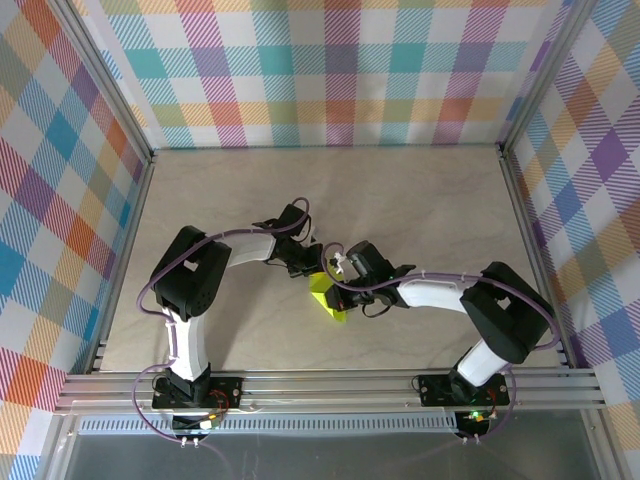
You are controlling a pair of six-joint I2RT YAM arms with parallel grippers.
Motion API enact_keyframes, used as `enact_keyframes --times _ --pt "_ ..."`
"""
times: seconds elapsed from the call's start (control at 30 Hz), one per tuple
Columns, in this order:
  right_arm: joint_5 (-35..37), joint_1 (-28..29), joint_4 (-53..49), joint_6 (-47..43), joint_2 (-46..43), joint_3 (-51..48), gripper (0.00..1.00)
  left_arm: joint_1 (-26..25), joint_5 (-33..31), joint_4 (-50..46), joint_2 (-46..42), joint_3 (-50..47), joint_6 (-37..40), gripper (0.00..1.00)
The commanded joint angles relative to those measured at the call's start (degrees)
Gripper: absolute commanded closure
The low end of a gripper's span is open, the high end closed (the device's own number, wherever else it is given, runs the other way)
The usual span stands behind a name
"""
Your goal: Fold a paper plane with a square sheet of paper (fold left side to right side)
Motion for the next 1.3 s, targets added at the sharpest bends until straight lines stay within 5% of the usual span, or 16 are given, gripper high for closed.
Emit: enact_keyframes --times 0.0,1.27 --pt "1.2 -0.5 -2.3 0.6 0.1 0.4 1.00 -0.8 -5.7 -4.8 3.4 -0.8 1.4 1.00" --pt "11.4 -1.8 -11.0 -2.3 4.0 6.1 1.00 -1.8 -6.8 -6.0 3.9 -0.1 1.3 1.00"
